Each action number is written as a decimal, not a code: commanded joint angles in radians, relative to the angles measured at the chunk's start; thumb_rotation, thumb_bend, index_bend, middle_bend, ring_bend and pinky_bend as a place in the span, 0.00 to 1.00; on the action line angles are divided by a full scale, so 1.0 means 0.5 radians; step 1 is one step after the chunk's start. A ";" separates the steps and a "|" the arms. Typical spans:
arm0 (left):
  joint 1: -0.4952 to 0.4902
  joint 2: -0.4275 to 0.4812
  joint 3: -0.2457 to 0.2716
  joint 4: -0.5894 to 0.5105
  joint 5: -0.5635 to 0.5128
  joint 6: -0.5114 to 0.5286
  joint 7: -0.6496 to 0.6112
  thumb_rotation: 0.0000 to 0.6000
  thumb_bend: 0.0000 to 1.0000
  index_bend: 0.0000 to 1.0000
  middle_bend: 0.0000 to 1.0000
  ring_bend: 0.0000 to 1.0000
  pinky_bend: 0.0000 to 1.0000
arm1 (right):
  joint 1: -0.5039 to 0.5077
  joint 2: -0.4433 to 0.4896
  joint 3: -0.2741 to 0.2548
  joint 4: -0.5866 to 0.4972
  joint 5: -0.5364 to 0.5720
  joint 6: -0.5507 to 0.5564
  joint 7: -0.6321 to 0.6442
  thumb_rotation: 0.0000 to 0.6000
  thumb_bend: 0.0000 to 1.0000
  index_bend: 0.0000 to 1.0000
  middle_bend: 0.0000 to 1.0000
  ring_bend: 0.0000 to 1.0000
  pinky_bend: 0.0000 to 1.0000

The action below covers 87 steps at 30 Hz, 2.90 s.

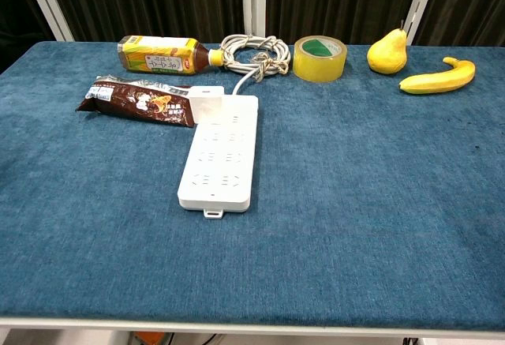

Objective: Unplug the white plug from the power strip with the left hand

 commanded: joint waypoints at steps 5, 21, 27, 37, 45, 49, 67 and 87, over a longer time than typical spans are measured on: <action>0.003 -0.014 -0.024 0.012 0.005 -0.020 0.008 1.00 0.18 0.11 0.11 0.00 0.00 | 0.003 -0.004 0.003 0.000 -0.016 -0.016 0.002 1.00 0.25 0.00 0.01 0.00 0.00; -0.469 0.024 -0.264 0.036 0.148 -0.550 -0.248 1.00 0.18 0.14 0.13 0.02 0.06 | 0.571 -0.109 0.021 -0.047 -0.404 -0.680 -0.025 1.00 0.24 0.00 0.03 0.00 0.00; -0.852 -0.087 -0.392 0.205 0.145 -0.982 -0.416 1.00 0.18 0.14 0.14 0.02 0.08 | 0.872 -0.283 0.065 -0.031 -0.433 -1.034 -0.056 1.00 0.24 0.00 0.04 0.00 0.00; -1.347 -0.366 -0.464 0.567 0.020 -1.559 -0.573 1.00 0.18 0.15 0.14 0.02 0.09 | 1.219 -0.620 0.114 0.180 -0.338 -1.397 -0.016 1.00 0.25 0.00 0.06 0.00 0.00; -1.520 -0.561 -0.461 0.818 -0.034 -1.684 -0.667 1.00 0.18 0.17 0.17 0.06 0.12 | 1.331 -0.774 0.106 0.327 -0.263 -1.471 -0.038 1.00 0.26 0.00 0.07 0.00 0.00; -1.541 -0.622 -0.430 0.887 -0.051 -1.688 -0.692 1.00 0.18 0.19 0.19 0.08 0.15 | 1.366 -0.831 0.094 0.393 -0.239 -1.477 -0.031 1.00 0.26 0.00 0.08 0.00 0.00; -1.615 -0.863 -0.366 1.058 -0.081 -1.617 -0.649 1.00 0.18 0.27 0.26 0.16 0.24 | 1.435 -0.973 0.007 0.570 -0.183 -1.437 0.017 1.00 0.27 0.06 0.11 0.00 0.00; -1.658 -0.989 -0.260 1.345 0.080 -1.537 -0.873 1.00 0.22 0.38 0.37 0.29 0.40 | 1.460 -0.978 -0.053 0.574 -0.132 -1.413 0.147 1.00 0.29 0.06 0.13 0.00 0.00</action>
